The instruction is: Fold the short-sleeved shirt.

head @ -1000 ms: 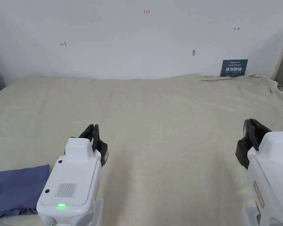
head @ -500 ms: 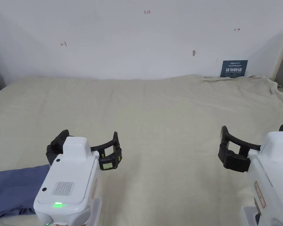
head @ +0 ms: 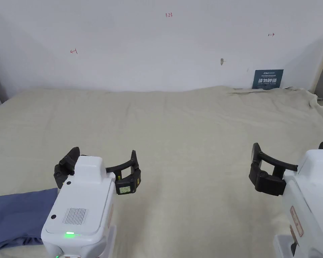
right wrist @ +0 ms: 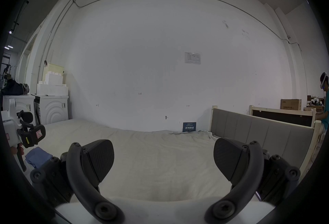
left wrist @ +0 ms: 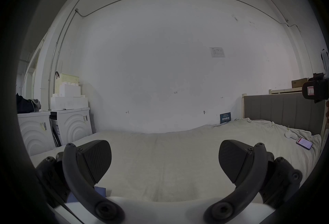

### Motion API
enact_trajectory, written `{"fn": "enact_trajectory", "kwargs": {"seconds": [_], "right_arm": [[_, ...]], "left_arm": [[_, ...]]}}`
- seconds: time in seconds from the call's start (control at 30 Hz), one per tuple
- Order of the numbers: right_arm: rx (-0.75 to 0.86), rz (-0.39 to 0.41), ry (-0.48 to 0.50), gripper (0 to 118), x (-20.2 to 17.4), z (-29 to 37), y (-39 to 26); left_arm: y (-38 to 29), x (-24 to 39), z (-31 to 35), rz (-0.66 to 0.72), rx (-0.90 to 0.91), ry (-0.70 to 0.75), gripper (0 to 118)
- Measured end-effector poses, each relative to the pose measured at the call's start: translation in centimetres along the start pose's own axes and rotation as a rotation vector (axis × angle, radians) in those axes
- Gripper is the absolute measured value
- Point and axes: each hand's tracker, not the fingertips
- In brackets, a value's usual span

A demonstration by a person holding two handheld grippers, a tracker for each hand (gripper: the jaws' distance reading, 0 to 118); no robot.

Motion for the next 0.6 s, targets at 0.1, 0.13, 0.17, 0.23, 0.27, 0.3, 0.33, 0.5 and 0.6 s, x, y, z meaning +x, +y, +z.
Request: {"fn": "enact_trajectory", "kwargs": {"seconds": [0.1, 0.13, 0.17, 0.23, 0.27, 0.3, 0.33, 0.5, 0.6], "right_arm": [[0.002, -0.002, 0.0, 112, 0.19, -0.1, -0.08], [0.002, -0.003, 0.002, 112, 0.21, -0.12, -0.07], [0.003, -0.003, 0.002, 112, 0.22, -0.13, -0.06], [0.004, 0.002, 0.001, 112, 0.22, -0.14, -0.08], [0.004, 0.003, 0.002, 112, 0.22, -0.14, -0.1], [0.004, 0.002, 0.003, 112, 0.23, -0.15, -0.11], [0.003, 0.001, 0.003, 112, 0.19, -0.14, -0.09], [0.006, 0.003, 0.003, 112, -0.44, 0.22, 0.45], [0.007, 0.002, 0.004, 112, -0.3, 0.17, 0.33]], "left_arm": [[0.02, 0.0, 0.02, -0.001, 0.002, 0.001, 118], [0.02, -0.02, 0.06, 0.0, 0.001, 0.002, 118], [0.0, -0.03, 0.09, -0.001, 0.001, 0.003, 118], [0.01, -0.04, 0.13, -0.002, -0.002, 0.005, 118], [0.02, -0.08, 0.12, -0.003, -0.002, 0.006, 118], [0.02, -0.09, 0.13, -0.003, -0.002, 0.006, 118], [0.02, -0.11, 0.16, -0.003, 0.002, 0.008, 118], [-0.04, -0.22, 0.11, 0.0, -0.004, 0.012, 118], [-0.07, -0.27, 0.17, -0.002, -0.001, 0.013, 118]]}}
